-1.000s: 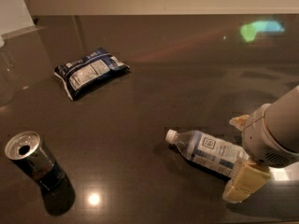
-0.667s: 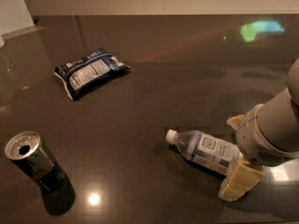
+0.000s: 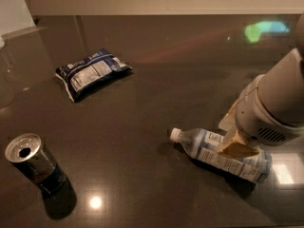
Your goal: Move blue plastic bottle near blue chip bag
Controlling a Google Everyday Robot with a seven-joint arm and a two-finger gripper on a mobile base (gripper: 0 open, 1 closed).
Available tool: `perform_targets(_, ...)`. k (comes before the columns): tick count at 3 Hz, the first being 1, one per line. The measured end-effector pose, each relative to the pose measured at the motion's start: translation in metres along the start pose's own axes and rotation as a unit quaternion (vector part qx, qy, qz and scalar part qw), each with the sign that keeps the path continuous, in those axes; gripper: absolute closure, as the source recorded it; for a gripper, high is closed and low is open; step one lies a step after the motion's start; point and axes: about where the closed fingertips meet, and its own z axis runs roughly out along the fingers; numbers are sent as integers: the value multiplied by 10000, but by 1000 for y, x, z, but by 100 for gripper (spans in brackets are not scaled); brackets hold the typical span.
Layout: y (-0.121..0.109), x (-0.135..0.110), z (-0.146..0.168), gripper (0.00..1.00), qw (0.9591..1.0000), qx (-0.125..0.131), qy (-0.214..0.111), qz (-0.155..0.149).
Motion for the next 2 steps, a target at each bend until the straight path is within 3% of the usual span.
perform_targets(2, -5, -36, -37, 99, 9995, 191, -73, -238)
